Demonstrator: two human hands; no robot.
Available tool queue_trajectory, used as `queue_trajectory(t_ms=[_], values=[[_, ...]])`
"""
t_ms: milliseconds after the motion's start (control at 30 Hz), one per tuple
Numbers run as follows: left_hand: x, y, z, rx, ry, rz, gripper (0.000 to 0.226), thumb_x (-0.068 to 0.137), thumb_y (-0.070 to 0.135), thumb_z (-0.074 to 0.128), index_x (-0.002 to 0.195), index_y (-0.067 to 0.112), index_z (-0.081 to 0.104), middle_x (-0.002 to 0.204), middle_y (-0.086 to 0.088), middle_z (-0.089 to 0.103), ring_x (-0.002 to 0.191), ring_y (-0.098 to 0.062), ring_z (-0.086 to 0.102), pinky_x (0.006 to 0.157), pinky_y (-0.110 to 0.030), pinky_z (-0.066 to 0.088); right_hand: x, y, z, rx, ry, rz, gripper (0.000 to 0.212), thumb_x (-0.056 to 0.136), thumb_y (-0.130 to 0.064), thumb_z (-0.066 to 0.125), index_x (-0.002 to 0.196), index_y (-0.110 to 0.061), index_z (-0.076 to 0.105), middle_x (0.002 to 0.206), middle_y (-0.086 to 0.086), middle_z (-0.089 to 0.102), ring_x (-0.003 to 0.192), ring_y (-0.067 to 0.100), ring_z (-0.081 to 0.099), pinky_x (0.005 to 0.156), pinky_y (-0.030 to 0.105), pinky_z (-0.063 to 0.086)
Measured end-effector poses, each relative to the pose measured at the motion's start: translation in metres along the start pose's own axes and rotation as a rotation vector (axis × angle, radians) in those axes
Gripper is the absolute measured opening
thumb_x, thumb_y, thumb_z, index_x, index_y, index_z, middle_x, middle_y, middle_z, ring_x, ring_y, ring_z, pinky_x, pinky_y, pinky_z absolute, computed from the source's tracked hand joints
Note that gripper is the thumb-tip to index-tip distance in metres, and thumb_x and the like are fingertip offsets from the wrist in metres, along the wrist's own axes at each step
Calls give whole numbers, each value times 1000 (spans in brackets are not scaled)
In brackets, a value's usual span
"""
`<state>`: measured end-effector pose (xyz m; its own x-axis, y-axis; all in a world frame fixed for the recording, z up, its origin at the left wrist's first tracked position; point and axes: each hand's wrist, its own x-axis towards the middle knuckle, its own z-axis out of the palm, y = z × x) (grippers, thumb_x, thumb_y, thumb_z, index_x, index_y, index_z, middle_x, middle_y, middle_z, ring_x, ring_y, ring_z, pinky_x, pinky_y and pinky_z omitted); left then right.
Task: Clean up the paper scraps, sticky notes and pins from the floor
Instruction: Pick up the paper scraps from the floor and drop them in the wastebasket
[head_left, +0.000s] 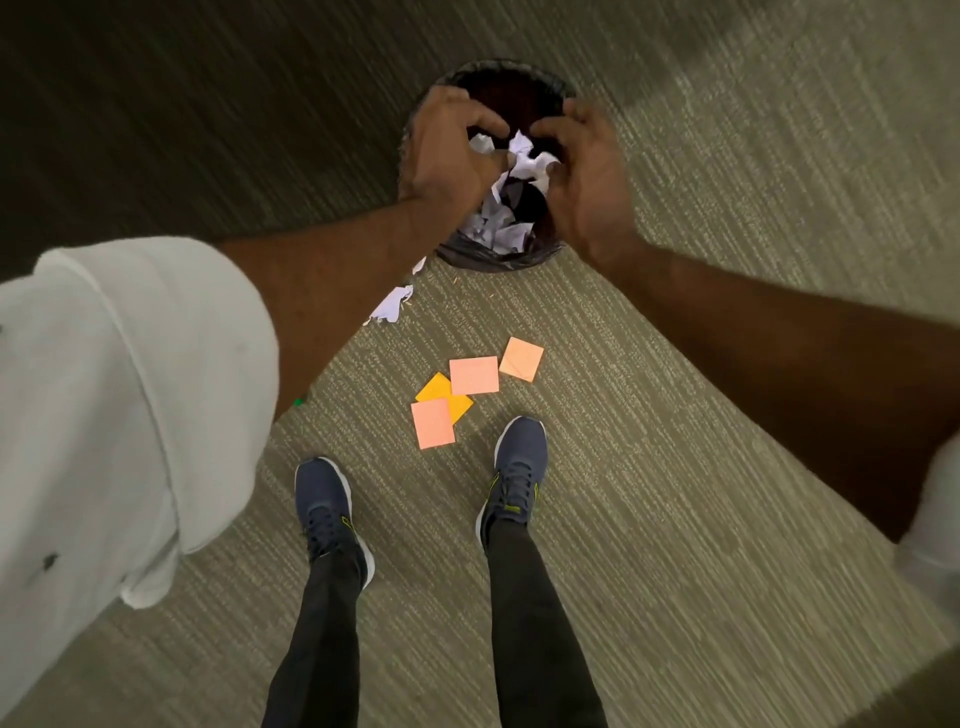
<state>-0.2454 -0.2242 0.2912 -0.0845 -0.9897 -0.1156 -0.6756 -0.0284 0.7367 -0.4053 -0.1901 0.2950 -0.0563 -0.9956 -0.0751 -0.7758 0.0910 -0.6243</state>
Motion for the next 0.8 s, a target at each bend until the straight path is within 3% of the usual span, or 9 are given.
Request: queue_trajectory(t_ms=[100, 267, 333, 433, 467, 533, 600, 667, 800], values=[[0, -2, 4, -44, -8, -43, 27, 78, 23, 83, 104, 20, 75, 128, -1, 48, 112, -10, 56, 84, -7, 48, 4, 6, -2, -55, 3, -4, 48, 83, 8, 45, 123, -12, 64, 144, 9, 44, 133, 18, 45, 104, 11, 39], [-6, -17, -3, -45, 26, -58, 25, 81, 24, 79, 104, 17, 73, 119, 5, 46, 103, -5, 54, 82, -3, 45, 4, 8, 2, -86, 14, -21, 45, 83, 5, 49, 120, -14, 65, 141, 7, 46, 130, 16, 46, 104, 16, 42], [-20, -29, -10, -13, 38, -57, 22, 81, 19, 77, 102, 13, 73, 114, 2, 51, 97, -7, 55, 82, -10, 49, -2, 3, 9, -82, 26, -24, 41, 82, 2, 52, 117, -14, 66, 138, 8, 49, 127, 17, 49, 102, 16, 41], [-54, -58, -18, -47, -4, -89, 18, 82, 10, 70, 98, 2, 71, 108, -17, 63, 89, -18, 58, 81, -32, 53, -20, -15, 28, 9, 22, -37, 39, 79, 3, 49, 110, -9, 68, 129, 12, 53, 119, 19, 54, 94, 1, 31], [-67, -73, -20, -56, -15, -116, 19, 83, 10, 67, 99, 1, 70, 107, -19, 64, 90, -21, 59, 83, -36, 53, -27, -21, 36, 44, 12, -48, 39, 77, 3, 47, 109, -6, 68, 127, 14, 54, 117, 20, 55, 93, 0, 31], [-92, -100, -25, -2, -1, -163, 19, 84, 15, 62, 97, 4, 71, 105, -18, 67, 94, -25, 61, 85, -33, 51, -41, -31, 55, 79, -28, -78, 39, 77, 2, 47, 110, -5, 67, 125, 14, 55, 116, 22, 56, 96, 12, 39], [-115, -129, -29, 18, -39, -245, 19, 82, 10, 68, 100, 4, 70, 110, -19, 64, 100, -27, 61, 84, -21, 45, -56, -38, 78, 80, -85, -130, 38, 77, 2, 51, 110, -6, 68, 122, 13, 56, 116, 26, 56, 97, 25, 44], [-133, -158, -32, -1, -65, -271, 26, 79, 7, 71, 103, -2, 67, 115, -25, 62, 107, -32, 61, 90, -9, 40, -71, -40, 103, 88, -133, -163, 38, 76, 3, 54, 110, -6, 68, 119, 14, 57, 113, 27, 57, 93, 27, 45], [-153, -207, -34, 17, -113, -259, 35, 78, 8, 72, 110, -5, 65, 119, -25, 61, 116, -36, 59, 105, -25, 40, -94, -34, 149, 52, -242, -151, 40, 75, 1, 61, 114, -7, 67, 121, 13, 57, 115, 26, 57, 96, 24, 41]])
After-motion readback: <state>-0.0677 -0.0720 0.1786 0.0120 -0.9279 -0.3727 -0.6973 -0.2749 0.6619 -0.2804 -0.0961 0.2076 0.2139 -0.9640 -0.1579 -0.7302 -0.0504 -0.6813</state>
